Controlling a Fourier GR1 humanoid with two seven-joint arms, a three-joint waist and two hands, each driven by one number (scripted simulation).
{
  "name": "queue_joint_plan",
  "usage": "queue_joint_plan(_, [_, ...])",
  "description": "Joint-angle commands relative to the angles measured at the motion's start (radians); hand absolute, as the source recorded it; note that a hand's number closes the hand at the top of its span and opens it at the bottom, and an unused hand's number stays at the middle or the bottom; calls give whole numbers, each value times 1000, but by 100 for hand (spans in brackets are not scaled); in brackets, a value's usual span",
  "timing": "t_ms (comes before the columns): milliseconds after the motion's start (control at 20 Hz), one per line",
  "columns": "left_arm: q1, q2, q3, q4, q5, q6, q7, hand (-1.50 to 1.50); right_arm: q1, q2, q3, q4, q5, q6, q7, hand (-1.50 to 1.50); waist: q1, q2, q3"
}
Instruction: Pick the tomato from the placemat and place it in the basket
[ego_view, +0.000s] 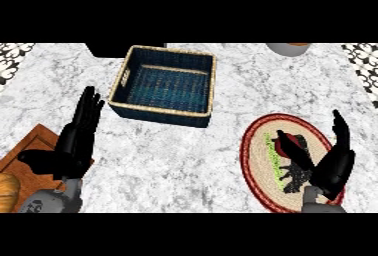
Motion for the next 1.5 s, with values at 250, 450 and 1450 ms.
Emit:
queue_joint_plan(250, [20,-15,-10,-21,-5,16,3,0,79,-43,-74,39,358,217,428,-150,-17,-2,-10])
queue_joint_plan(450, [36,-7,0,-4,4,2,-3,0,50,-49,-18,-48,416,466,612,-150,-14,-9,-8])
queue_joint_plan(1450, [77,-23,12,-46,-5,-8,-22,0,-324,23,59,-252,475,1106,1231,-150,-14,-10,10])
